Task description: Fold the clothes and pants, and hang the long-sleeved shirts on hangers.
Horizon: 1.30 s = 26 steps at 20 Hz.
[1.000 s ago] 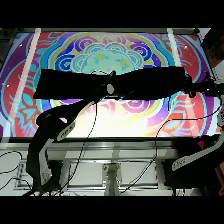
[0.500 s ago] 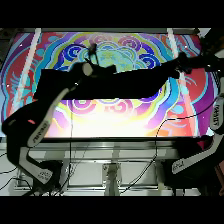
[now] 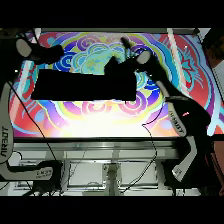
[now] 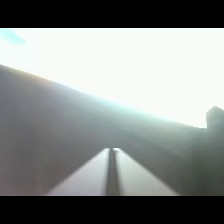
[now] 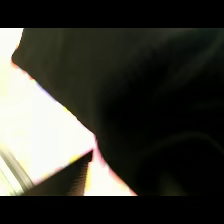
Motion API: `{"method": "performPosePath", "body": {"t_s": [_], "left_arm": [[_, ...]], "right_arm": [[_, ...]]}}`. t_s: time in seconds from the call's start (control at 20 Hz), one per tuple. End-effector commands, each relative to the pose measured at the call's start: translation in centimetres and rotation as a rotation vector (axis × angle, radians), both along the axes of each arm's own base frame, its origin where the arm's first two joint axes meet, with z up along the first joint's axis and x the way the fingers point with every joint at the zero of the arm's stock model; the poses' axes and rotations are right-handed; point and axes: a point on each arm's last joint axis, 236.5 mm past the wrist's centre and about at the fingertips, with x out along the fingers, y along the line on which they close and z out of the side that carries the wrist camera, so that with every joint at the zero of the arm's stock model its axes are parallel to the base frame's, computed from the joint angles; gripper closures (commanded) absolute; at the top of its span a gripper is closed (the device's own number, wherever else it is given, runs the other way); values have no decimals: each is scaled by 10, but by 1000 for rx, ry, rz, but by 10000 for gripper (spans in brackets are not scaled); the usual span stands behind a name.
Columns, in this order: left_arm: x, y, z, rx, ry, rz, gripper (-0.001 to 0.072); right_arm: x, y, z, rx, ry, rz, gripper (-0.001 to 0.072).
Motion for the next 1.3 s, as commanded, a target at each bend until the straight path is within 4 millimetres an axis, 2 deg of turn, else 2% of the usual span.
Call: {"method": "performPosePath", "body": {"t_s": [0.0,0.1,0.2,0.25,0.35,0.4,0.55,0.6,0.65,0.8,0.9,1.05,1.1,1.15,1.2,1.25], "left_arm": [[-6,38,4,81,3,-2,524],[-6,38,4,100,0,-22,524],[-6,37,4,102,0,-26,524],[-6,37,3,102,1,-26,524],[-11,35,-1,96,29,-32,527],[-16,32,-5,83,55,-40,531],[-28,26,-13,75,116,-60,535],[-32,22,-15,80,129,-76,596],[-36,18,-16,80,143,-86,703],[-54,-8,-18,129,188,-210,702],[-78,-31,-27,169,254,-370,702],[-96,-77,-33,28,244,-551,702],[-101,-83,-39,-6,255,-575,703],[-106,-80,-50,-13,287,-573,703],[-111,-73,-61,-6,323,-563,703],[-115,-65,-72,0,360,-552,702]], "right_arm": [[-27,51,-4,-53,-74,92,210],[-24,34,7,-117,-86,114,210],[-16,8,19,-189,-102,129,220],[-10,-8,24,-219,-106,123,345],[6,-44,26,-272,-106,80,687],[14,-65,24,-299,-98,54,695],[26,-130,12,-336,-5,-19,698],[27,-150,8,-330,33,-46,699],[25,-167,6,-298,70,-57,699],[5,-197,-3,-145,145,-29,700],[-16,-213,-19,-51,201,-44,699],[-49,-227,-47,142,245,-177,699],[-53,-231,-55,193,246,-252,698],[-54,-236,-68,230,269,-345,697],[-52,-238,-78,253,287,-413,614],[-50,-238,-84,249,291,-438,340]]}}
